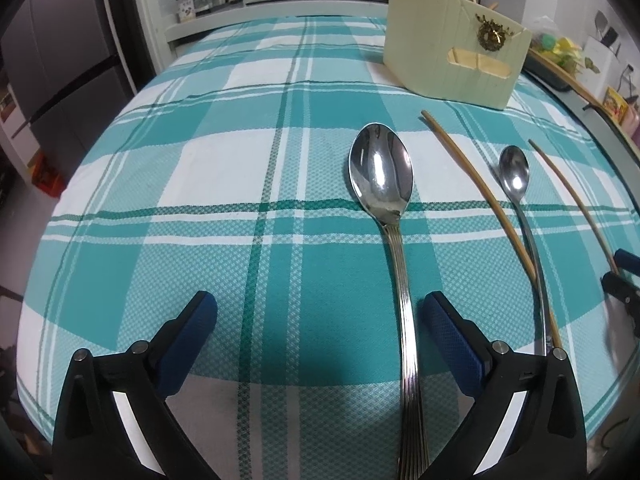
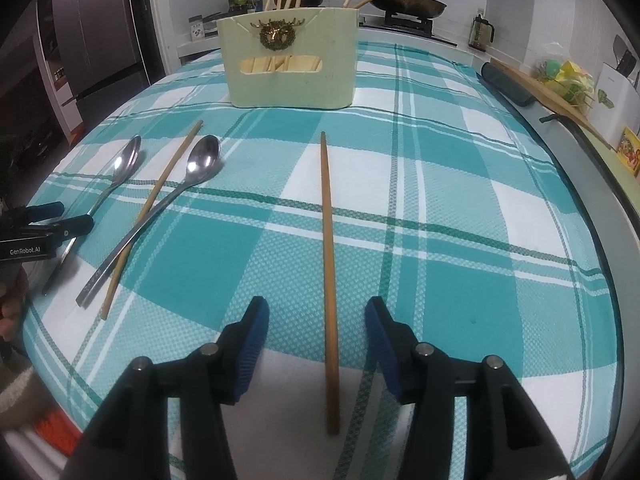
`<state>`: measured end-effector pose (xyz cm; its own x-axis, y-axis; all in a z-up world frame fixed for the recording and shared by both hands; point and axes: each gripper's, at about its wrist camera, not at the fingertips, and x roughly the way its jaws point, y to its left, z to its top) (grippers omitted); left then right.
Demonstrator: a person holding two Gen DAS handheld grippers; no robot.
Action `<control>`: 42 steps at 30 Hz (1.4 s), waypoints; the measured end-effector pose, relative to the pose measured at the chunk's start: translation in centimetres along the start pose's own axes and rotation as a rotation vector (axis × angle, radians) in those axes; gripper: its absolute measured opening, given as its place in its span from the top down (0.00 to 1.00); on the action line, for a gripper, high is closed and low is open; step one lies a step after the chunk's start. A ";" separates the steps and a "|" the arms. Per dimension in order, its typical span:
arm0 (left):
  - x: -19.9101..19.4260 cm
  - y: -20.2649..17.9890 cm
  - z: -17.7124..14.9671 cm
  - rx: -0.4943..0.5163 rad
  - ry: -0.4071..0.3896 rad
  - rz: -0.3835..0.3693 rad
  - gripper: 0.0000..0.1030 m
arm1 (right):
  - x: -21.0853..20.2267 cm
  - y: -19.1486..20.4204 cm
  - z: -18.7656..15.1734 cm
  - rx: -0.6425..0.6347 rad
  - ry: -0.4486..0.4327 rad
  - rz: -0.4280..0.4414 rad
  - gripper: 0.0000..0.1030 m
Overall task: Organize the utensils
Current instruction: 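Lower the left tool over the large steel spoon while the right tool approaches a chopstick, then close the left tool on the spoon handle while the right tool grasps a chopstick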
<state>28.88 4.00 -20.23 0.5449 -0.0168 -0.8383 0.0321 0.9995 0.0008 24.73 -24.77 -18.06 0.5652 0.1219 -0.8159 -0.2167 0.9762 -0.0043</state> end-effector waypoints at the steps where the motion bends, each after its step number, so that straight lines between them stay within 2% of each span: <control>1: 0.0 0.0 0.0 -0.001 0.003 0.001 0.01 | 0.1 0.0 0.1 -0.002 0.009 0.002 0.37; 3: 0.0 0.0 0.1 -0.005 0.011 0.002 0.01 | 0.3 0.1 0.3 -0.007 0.026 -0.001 0.32; 10: -0.1 -0.2 0.1 -0.009 0.012 0.009 0.01 | 0.4 0.0 0.5 -0.026 0.044 0.011 0.32; 12: -0.1 -0.6 0.3 0.001 0.010 0.003 0.04 | 0.3 0.0 0.7 -0.038 0.051 0.012 0.38; 14: -0.1 -1.1 0.5 0.020 0.008 -0.006 0.07 | 0.4 0.1 1.2 -0.050 0.057 0.021 0.53; 17: 0.2 -1.9 1.2 0.046 0.014 -0.018 0.09 | 0.8 0.0 2.2 -0.072 0.082 0.042 0.67; 21: 1.0 -2.6 2.4 0.056 0.022 -0.035 0.12 | 1.9 0.0 3.8 -0.110 0.118 0.065 0.71; 28: 2.7 -2.8 5.0 0.047 0.031 -0.040 0.17 | 4.2 0.0 6.9 -0.159 0.155 0.090 0.72; 35: 3.4 -2.9 6.5 0.041 0.025 -0.040 0.35 | 6.9 0.2 10.6 -0.177 0.168 0.093 0.73; 37: 3.5 -3.2 6.8 0.050 0.016 -0.043 0.44 | 7.6 0.2 11.7 -0.172 0.166 0.092 0.81; 39: 3.5 -3.3 7.1 0.059 0.008 -0.050 0.59 | 8.4 0.2 12.6 -0.160 0.165 0.093 0.90; 42: 3.6 -3.0 7.4 0.046 0.006 -0.072 0.59 | 9.1 -0.1 13.6 -0.122 0.163 0.098 0.94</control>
<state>36.94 0.75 -19.20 0.5344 -0.0887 -0.8406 0.1102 0.9933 -0.0348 40.73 -21.33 -17.59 0.4023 0.1751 -0.8986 -0.3650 0.9308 0.0180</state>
